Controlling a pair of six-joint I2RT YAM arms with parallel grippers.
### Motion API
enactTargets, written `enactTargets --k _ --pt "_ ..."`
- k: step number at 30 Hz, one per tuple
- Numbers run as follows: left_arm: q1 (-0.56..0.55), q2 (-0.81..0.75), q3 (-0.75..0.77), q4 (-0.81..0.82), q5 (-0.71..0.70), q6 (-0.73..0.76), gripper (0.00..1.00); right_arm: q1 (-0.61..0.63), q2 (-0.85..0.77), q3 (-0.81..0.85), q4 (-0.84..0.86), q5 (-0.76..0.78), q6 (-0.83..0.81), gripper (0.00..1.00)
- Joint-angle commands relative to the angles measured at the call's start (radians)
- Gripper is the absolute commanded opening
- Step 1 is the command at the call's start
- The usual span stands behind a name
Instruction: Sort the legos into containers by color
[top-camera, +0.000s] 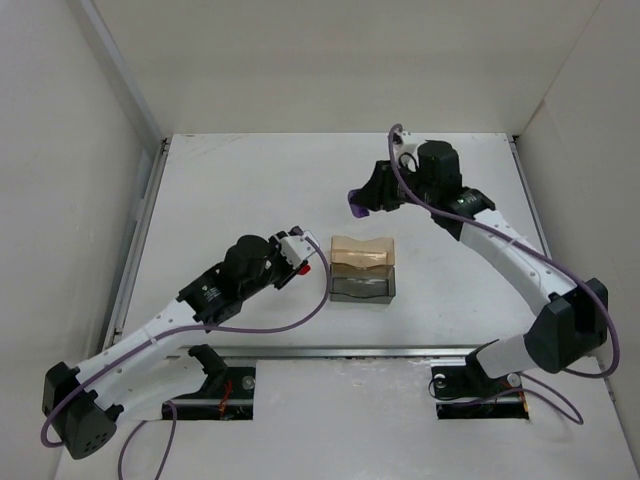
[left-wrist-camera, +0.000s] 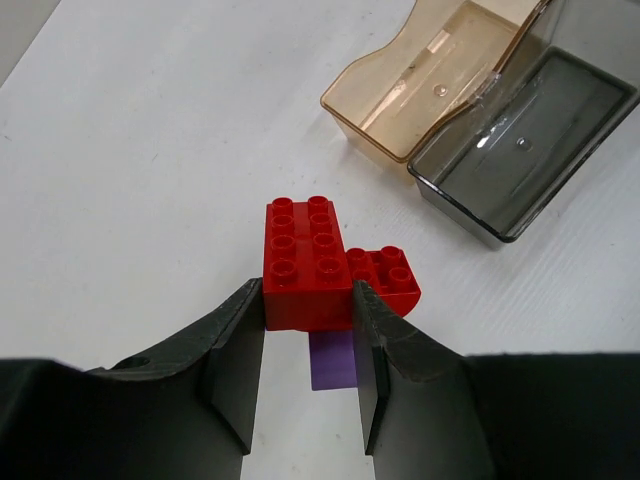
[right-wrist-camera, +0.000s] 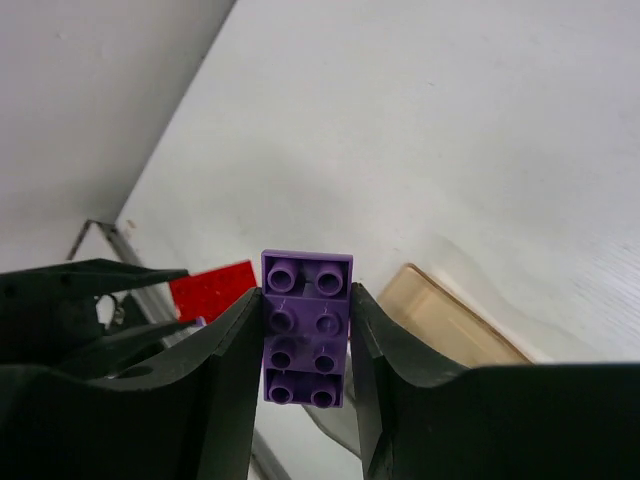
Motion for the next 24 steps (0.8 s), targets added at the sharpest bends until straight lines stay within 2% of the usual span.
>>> enactTargets --k 1,3,4,7,13,15,19,21,24 --pt "0.005 -0.014 0.001 0.048 -0.028 -0.04 0.0 0.006 -0.053 -0.028 -0.011 0.03 -0.06 0.0" --pt "0.005 -0.014 0.012 0.091 -0.053 -0.058 0.0 0.032 -0.018 -0.055 -0.086 0.089 -0.235 0.0" --pt "0.014 -0.014 0.023 0.11 -0.053 -0.058 0.0 0.063 0.025 -0.064 -0.158 0.185 -0.293 0.0" --pt "0.014 -0.002 0.035 0.12 -0.053 -0.097 0.0 0.093 0.08 -0.064 -0.195 0.251 -0.492 0.0" --pt "0.014 0.009 0.073 0.12 -0.041 -0.157 0.0 0.117 0.062 -0.172 -0.016 0.301 -0.666 0.0" --pt "0.014 0.0 0.074 0.12 -0.05 -0.17 0.0 0.117 0.062 -0.182 0.005 0.288 -0.692 0.05" --pt "0.014 0.0 0.074 0.129 -0.05 -0.189 0.0 0.127 0.089 -0.183 0.006 0.297 -0.712 0.21" --pt "0.014 0.0 0.074 0.138 -0.05 -0.189 0.0 0.138 0.114 -0.183 -0.007 0.286 -0.723 0.41" --pt "0.014 0.009 0.083 0.138 -0.05 -0.189 0.0 0.156 0.128 -0.156 -0.033 0.286 -0.723 0.56"
